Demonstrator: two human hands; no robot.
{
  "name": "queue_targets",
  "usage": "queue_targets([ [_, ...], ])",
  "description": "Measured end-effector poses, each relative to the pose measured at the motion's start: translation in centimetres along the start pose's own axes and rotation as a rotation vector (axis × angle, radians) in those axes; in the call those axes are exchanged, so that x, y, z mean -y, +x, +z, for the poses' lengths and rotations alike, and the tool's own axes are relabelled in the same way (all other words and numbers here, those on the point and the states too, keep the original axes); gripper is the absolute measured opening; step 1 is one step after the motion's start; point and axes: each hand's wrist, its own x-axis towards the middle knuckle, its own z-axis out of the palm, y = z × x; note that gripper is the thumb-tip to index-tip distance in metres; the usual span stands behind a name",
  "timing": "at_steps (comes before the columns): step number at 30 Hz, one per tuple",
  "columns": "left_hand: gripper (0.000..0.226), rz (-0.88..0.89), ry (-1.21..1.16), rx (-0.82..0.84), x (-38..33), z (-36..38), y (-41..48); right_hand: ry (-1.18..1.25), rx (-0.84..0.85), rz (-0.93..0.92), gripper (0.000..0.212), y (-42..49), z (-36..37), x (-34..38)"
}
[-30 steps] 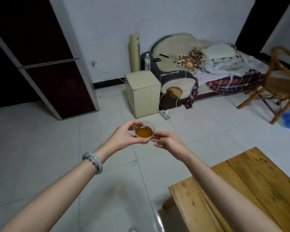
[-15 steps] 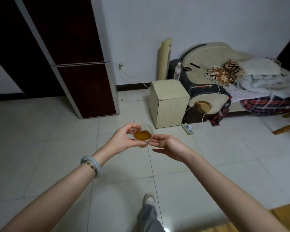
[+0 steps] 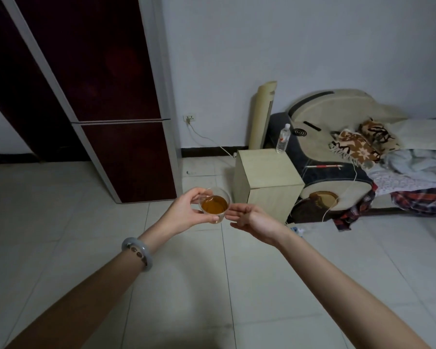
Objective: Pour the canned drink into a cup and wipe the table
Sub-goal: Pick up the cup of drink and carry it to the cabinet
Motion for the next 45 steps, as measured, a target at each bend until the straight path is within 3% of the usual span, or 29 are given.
queue_targets([
  [10, 0.064, -0.020, 0.033, -0.003, 3.3, -3.7, 13.8, -0.071, -0.005, -0.008, 0.058, 12.9, -4.1, 4.8],
  [27, 0.075, 0.046, 0.035, 0.286, 7.5, -13.8, 43.1, -0.023, -0.245, -0.054, 0.052, 34.9, -8.2, 15.4],
  [36, 0.066, 0.042, -0.004, 0.428, 9.0, -12.6, 53.7, -0.002, -0.344, -0.028, 0.048, 41.6, -12.9, 17.3],
  [45, 0.069, 0.088, 0.037, 0.617, 8.8, -7.1, 68.0, 0.024, -0.550, 0.016, 0.048, 48.3, -22.4, 19.4],
])
